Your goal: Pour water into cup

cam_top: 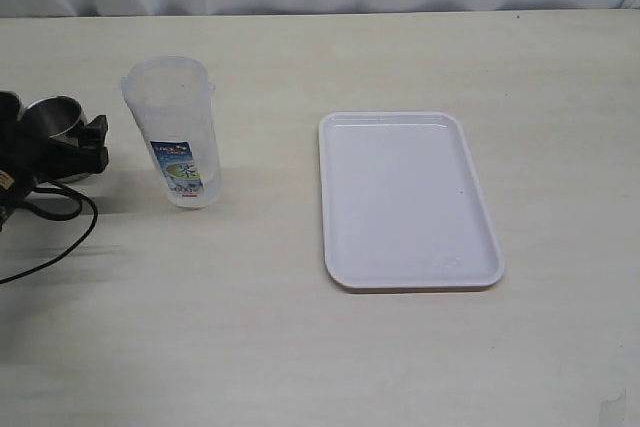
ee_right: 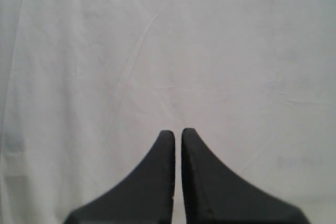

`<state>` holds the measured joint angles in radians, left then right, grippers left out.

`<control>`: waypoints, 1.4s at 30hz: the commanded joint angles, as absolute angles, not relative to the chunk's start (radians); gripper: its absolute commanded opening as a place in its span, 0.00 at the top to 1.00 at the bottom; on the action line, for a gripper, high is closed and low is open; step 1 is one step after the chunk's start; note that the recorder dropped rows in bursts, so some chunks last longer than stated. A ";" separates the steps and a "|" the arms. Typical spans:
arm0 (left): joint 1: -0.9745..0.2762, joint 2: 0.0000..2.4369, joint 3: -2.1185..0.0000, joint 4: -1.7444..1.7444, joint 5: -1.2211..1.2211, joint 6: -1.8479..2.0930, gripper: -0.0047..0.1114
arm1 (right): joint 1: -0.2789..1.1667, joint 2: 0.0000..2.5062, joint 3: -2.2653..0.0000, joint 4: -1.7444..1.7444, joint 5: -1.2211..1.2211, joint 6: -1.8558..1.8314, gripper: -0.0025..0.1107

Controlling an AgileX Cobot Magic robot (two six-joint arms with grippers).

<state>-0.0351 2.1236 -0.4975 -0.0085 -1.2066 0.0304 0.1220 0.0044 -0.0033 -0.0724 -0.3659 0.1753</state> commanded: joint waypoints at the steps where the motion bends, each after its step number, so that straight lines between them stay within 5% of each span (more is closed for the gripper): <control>1: -0.030 2.156 -0.502 -0.060 -1.221 0.034 0.06 | 0.118 0.000 0.000 -0.068 -0.362 0.179 0.94; 42: -0.030 2.225 -0.552 -0.037 -1.221 0.020 0.06 | 0.118 0.000 0.000 -0.068 -0.362 0.179 0.94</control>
